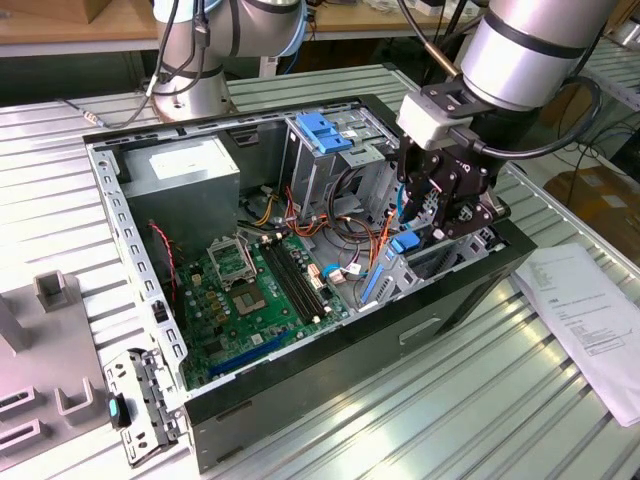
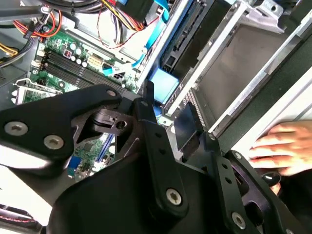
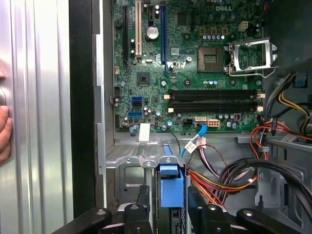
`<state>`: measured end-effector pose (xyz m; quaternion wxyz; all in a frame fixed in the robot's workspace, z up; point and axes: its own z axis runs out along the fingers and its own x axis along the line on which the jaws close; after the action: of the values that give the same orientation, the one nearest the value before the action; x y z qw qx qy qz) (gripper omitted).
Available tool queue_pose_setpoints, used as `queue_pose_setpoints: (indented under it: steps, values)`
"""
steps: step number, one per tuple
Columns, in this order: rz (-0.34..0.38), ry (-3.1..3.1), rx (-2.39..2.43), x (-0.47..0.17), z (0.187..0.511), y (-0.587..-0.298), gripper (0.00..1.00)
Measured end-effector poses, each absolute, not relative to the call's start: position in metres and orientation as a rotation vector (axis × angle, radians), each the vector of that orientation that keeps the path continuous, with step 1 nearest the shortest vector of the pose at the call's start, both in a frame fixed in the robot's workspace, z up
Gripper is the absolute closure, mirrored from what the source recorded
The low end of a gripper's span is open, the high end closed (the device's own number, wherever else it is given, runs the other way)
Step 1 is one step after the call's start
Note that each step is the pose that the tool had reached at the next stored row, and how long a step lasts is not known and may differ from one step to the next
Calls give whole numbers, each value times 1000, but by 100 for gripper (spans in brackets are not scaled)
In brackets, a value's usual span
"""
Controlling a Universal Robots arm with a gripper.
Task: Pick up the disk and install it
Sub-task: 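Insert the disk into the insertion slot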
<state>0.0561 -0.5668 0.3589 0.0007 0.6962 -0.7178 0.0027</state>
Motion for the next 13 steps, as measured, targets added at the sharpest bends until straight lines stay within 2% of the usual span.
queue_pose_setpoints:
  steps: [4,5,6,8,13]
  values:
    - [9,-2254,2186,56,359,-567,57]
    - [9,-2254,2186,56,359,-567,64]
    - [9,-2254,2186,56,359,-567,76]
    - [9,-2254,2186,56,359,-567,88]
    - [9,-2254,2186,56,359,-567,89]
